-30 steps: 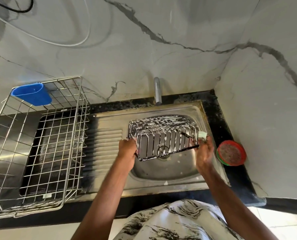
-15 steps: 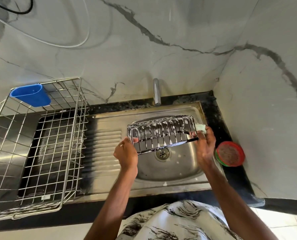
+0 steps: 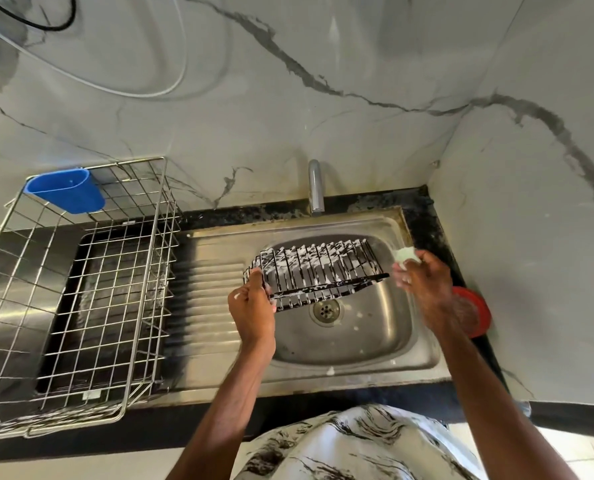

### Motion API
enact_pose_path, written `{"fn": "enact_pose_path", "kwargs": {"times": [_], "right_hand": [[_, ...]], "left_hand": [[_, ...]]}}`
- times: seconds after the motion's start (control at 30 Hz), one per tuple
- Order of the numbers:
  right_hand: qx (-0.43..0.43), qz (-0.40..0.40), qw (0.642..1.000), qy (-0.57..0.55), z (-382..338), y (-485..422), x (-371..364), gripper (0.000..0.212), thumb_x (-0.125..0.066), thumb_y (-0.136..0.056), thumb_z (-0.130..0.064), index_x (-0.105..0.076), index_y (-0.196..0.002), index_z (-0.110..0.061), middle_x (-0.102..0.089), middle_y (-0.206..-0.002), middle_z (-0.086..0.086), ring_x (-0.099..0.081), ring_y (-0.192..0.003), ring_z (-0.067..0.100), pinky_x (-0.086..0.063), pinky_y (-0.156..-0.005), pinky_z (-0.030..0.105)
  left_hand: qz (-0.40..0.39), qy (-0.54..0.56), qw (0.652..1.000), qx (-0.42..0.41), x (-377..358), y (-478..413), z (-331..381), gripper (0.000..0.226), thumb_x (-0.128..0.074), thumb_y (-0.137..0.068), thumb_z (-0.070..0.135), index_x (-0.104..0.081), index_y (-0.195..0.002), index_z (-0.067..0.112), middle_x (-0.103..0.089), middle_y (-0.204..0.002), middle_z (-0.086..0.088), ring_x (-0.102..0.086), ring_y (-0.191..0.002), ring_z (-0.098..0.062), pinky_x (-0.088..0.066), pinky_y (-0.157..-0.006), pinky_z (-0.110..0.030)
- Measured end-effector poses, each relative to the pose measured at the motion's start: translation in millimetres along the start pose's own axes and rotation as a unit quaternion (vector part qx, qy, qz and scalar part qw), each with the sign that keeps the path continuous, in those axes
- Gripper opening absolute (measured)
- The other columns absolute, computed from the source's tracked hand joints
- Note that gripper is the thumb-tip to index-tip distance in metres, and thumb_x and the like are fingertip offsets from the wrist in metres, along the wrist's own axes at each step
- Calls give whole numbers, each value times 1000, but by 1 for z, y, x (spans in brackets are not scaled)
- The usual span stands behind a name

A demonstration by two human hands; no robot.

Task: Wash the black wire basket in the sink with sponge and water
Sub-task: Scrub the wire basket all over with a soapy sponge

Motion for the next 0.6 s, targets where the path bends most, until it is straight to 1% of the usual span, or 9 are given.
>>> {"fn": "enact_pose_path", "kwargs": {"times": [0.07, 0.1, 0.17, 0.2, 0.23, 0.3, 0.37, 0.47, 0.6], "right_hand": [[102, 45, 984, 142, -12, 3, 4, 22, -68, -93, -11, -69, -114, -16, -74, -104, 8, -69, -88, 21, -55, -73, 23], [167, 39, 970, 170, -23, 11, -4, 24, -72, -91, -9, -70, -112, -18, -71, -112, 9, -67, -95, 18, -53, -78, 15], [269, -40, 950, 155, -45, 42, -29, 28, -75, -87, -2, -69, -110, -17, -65, -119, 9, -62, -102, 11, -51, -88, 14], [294, -89, 942, 137, -51, 56, -45, 25, -75, -85, -2, -71, -108, -12, -65, -120, 9, -63, -103, 10, -53, -87, 16], [316, -113, 931, 146, -54, 72, -60, 22, -76, -85, -3, -73, -106, -9, -67, -118, 6, -66, -100, 9, -55, -81, 15], [351, -97, 903, 227, -51, 95, -84, 21, -76, -86, -5, -76, -106, -7, -71, -113, 2, -70, -91, 9, -54, -74, 8], [372, -87, 887, 261, -47, 108, -95, 27, -75, -82, 3, -76, -107, -7, -72, -112, 5, -71, -91, 12, -50, -82, 3], [413, -93, 866, 267, -46, 120, -104, 33, -71, -81, 8, -77, -109, -9, -70, -114, 6, -68, -99, 14, -49, -90, 7], [471, -138, 832, 259, -40, 124, -110, 35, -66, -84, 12, -78, -109, -9, -70, -117, 6, -67, -109, 20, -59, -87, 28]], "left_hand": [[-17, -12, 1000, -23, 2, 0, -5, 51, -56, -107, 20, -50, -56, 12, -44, -41, 9, -36, -36, -4, -30, -38, -20], [-28, -18, 999, -34, 2, 1, -7, 52, -56, -107, 20, -52, -56, 12, -45, -42, 9, -37, -36, -4, -29, -37, -20], [-50, -27, 997, -44, 0, 4, -13, 51, -55, -107, 20, -54, -57, 11, -47, -43, 9, -37, -36, -4, -29, -37, -20], [-60, -26, 997, -46, -1, 5, -14, 51, -55, -107, 20, -56, -57, 11, -48, -44, 8, -38, -37, -3, -29, -37, -19], [-67, -23, 996, -48, -4, 6, -15, 51, -55, -107, 20, -57, -58, 11, -50, -45, 8, -39, -37, -4, -29, -37, -19], [-72, -16, 996, -49, -8, 9, -16, 53, -55, -107, 21, -56, -55, 13, -50, -47, 6, -39, -38, -5, -29, -38, -20], [-72, -13, 996, -49, -13, 10, -17, 55, -55, -108, 22, -55, -53, 15, -50, -47, 5, -40, -40, -6, -30, -40, -22], [-82, -28, 994, -69, -15, 12, -19, 58, -52, -109, 24, -56, -51, 20, -48, -46, 3, -40, -42, -10, -31, -44, -27], [-92, -47, 991, -88, -16, 8, -22, 57, -52, -108, 23, -53, -53, 11, -46, -47, 0, -39, -46, -16, -29, -50, -33]]}}
Point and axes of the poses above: each hand's wrist, its own y-axis away from the middle knuckle, its own x-axis out of the back of the hand, z = x × y, the point moved 2 cm from there along -y, towards the middle knuckle
